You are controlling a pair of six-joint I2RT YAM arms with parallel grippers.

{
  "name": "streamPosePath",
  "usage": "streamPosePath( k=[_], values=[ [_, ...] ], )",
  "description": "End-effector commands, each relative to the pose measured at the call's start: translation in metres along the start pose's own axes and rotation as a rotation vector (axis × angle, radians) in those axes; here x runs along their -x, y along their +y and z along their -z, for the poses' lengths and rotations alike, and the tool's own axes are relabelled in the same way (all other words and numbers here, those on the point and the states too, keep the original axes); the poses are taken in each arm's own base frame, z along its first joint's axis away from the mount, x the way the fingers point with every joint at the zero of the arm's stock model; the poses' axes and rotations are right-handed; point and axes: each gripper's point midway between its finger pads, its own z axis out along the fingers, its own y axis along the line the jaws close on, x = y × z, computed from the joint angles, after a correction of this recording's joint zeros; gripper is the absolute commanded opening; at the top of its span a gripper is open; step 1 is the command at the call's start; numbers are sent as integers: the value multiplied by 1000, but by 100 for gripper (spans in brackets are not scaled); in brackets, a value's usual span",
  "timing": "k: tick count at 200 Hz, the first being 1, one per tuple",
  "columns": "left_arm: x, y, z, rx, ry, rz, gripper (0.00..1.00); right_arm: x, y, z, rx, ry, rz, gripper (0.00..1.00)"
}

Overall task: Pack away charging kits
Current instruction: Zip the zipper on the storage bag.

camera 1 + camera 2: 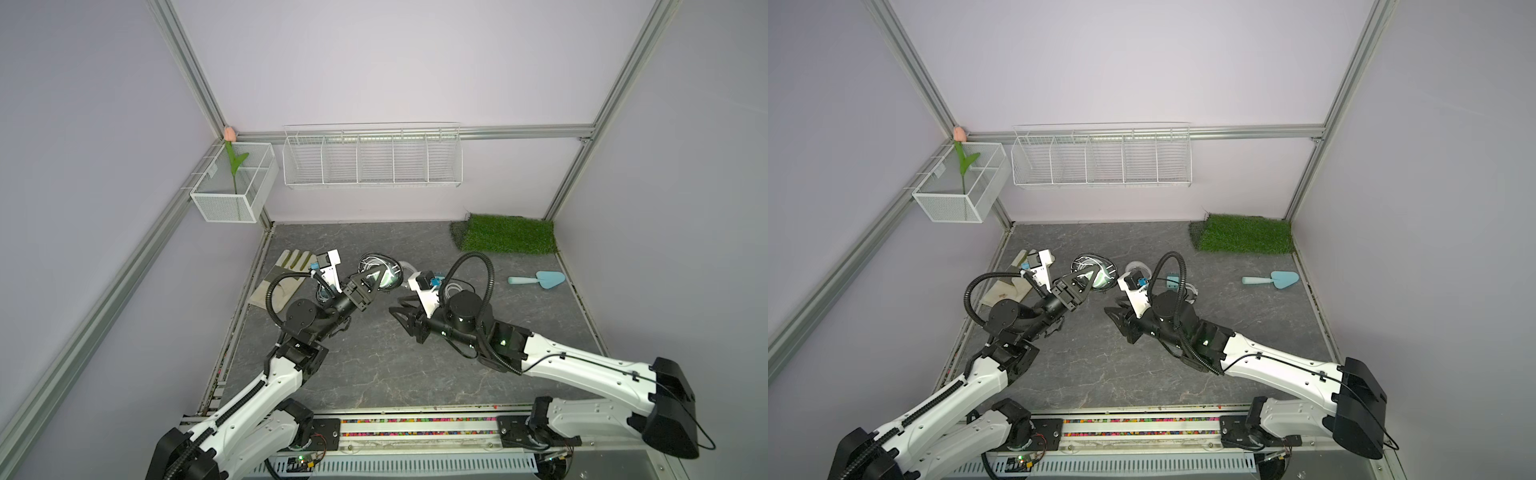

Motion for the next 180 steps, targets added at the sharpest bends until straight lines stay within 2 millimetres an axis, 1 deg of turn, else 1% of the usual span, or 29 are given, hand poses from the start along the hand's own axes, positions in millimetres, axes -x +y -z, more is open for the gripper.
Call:
streamPosePath(
  k=[1,24,45,61,82,108,180],
  values=[
    [10,-12,0,-14,-27,5,23,34,12,-1,32,-97,27,41],
    [10,-12,0,-14,-25,8,23,39,20,-6,69,-98,22,39],
    [9,-12,-1,-15,-22,7,23,40,22,-9,79,-95,17,37],
    [9,-12,0,-16,-22,8,23,41,20,-11,67,-94,15,36],
    [10,-14,1,-19,-28,6,23,35,15,-15,42,-74,14,37],
    [13,-15,4,-7,-39,-3,23,29,9,-15,20,-63,10,37],
    [15,-20,4,-28,-41,2,22,25,7,-19,7,-57,3,38]
  ],
)
